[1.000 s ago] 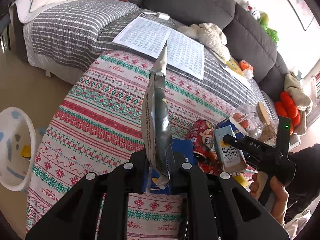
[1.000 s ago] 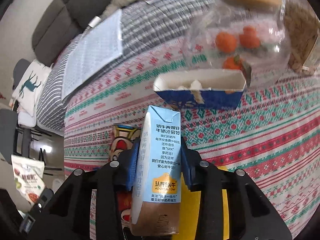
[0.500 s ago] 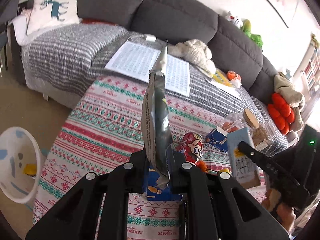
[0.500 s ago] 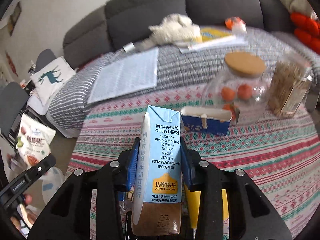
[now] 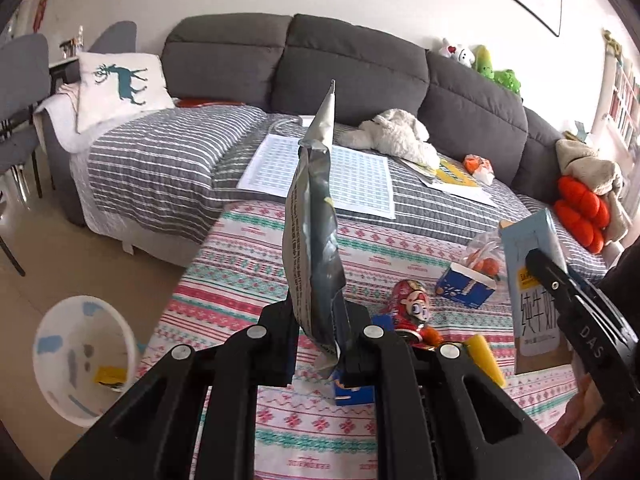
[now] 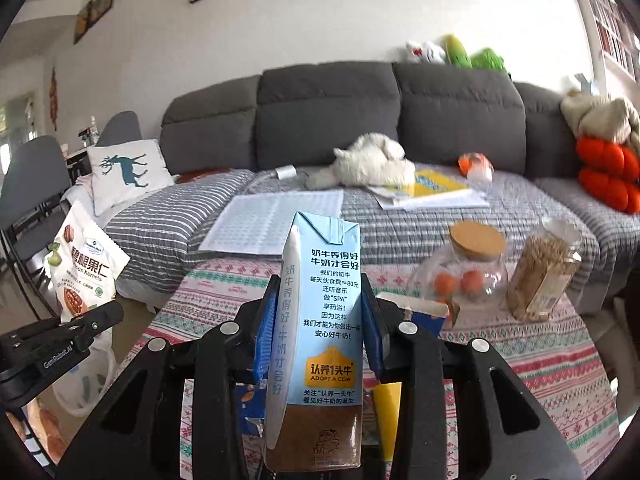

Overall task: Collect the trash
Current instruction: 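Carry the silver wrapper with the left tool to the bin while the right tool carries the carton, then open the left tool over the bin while the right tool releases the carton into it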

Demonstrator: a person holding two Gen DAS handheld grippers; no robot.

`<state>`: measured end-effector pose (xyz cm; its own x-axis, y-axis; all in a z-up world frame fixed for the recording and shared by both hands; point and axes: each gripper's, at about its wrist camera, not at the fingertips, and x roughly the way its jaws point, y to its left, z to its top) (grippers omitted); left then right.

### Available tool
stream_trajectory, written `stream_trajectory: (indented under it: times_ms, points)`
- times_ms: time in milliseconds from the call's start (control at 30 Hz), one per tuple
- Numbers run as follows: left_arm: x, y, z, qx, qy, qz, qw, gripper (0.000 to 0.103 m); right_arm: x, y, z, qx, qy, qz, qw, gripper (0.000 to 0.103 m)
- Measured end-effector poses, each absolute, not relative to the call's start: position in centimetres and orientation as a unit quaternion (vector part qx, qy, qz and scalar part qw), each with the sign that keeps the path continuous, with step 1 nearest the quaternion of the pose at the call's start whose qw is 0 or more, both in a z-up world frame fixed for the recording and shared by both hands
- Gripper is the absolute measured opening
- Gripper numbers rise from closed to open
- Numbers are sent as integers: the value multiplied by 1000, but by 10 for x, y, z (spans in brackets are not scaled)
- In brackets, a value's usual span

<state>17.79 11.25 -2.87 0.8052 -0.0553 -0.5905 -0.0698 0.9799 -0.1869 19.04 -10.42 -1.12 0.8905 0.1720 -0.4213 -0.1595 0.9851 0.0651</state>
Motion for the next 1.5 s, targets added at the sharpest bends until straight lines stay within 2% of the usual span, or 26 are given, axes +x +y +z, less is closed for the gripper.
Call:
stream_trajectory:
  times_ms: [367, 767, 1067, 1100, 1133, 1200, 1267, 1333, 1500]
  points:
    - [154, 162, -29, -107, 307, 49, 944, 14, 172, -39, -15, -17, 205, 135, 969, 35]
    - [131, 246, -48, -136, 342, 127, 921, 14, 153, 40, -28, -38, 218, 214, 951, 35]
    - [129, 324, -82, -221, 397, 170, 874, 15, 149, 93, -39, -13, 241, 256, 936, 35]
    - [129, 335, -87, -236, 405, 179, 865, 23, 149, 101, -41, -16, 244, 260, 934, 35]
    - [129, 343, -89, -247, 408, 187, 859, 45, 149, 106, -43, -18, 245, 263, 933, 35]
    - [126, 354, -91, -270, 408, 190, 851, 61, 149, 116, -44, -19, 248, 269, 931, 35]
    - [122, 364, -92, -291, 406, 184, 846, 63, 150, 128, -46, -17, 254, 277, 926, 35]
    - [112, 377, -90, -323, 397, 182, 839, 69, 153, 137, -48, -18, 259, 284, 923, 35]
    - [81, 406, -68, -366, 348, 221, 834, 70, 158, 169, -54, -27, 272, 297, 915, 35]
